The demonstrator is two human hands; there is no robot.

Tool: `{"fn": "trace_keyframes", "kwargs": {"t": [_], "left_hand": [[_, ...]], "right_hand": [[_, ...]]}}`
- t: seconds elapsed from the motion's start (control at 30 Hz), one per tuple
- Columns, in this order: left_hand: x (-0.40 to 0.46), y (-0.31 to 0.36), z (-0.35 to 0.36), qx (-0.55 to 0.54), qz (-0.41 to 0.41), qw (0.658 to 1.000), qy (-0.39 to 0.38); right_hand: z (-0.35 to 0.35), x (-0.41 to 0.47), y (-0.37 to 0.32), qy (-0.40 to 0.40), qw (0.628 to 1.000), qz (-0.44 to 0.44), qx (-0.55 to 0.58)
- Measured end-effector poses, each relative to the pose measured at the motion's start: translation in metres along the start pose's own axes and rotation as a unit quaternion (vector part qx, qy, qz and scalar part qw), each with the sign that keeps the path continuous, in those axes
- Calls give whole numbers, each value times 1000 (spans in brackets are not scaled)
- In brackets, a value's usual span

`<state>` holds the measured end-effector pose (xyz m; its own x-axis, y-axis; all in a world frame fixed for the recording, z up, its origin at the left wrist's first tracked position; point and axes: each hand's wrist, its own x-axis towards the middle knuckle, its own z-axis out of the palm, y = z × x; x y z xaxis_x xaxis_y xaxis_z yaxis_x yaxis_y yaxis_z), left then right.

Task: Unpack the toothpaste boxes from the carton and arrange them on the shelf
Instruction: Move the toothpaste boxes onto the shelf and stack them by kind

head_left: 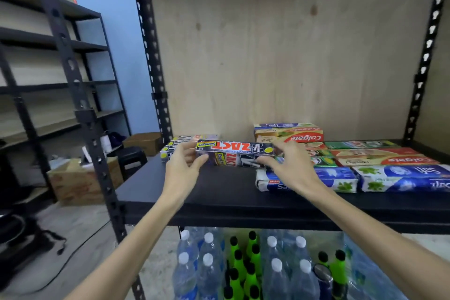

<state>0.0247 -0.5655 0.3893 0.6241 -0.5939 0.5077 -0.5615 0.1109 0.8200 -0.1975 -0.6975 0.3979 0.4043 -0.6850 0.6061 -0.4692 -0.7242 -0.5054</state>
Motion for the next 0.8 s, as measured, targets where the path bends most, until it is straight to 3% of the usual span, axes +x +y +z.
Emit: {"fn": "trace_keyframes", "kwargs": {"t": [0.2,0.47,0.8], "left_hand": [[6,-16,-32,6,-46,997,64],[16,-44,-64,91,-100,990,31],[21,-54,-70,200,-98,974,34]], "right_hand": [[32,14,-35,-31,999,4,-15],[79,14,-59,-136,990,3,-42],[94,-1,-59,-115,992,5,-48]]}}
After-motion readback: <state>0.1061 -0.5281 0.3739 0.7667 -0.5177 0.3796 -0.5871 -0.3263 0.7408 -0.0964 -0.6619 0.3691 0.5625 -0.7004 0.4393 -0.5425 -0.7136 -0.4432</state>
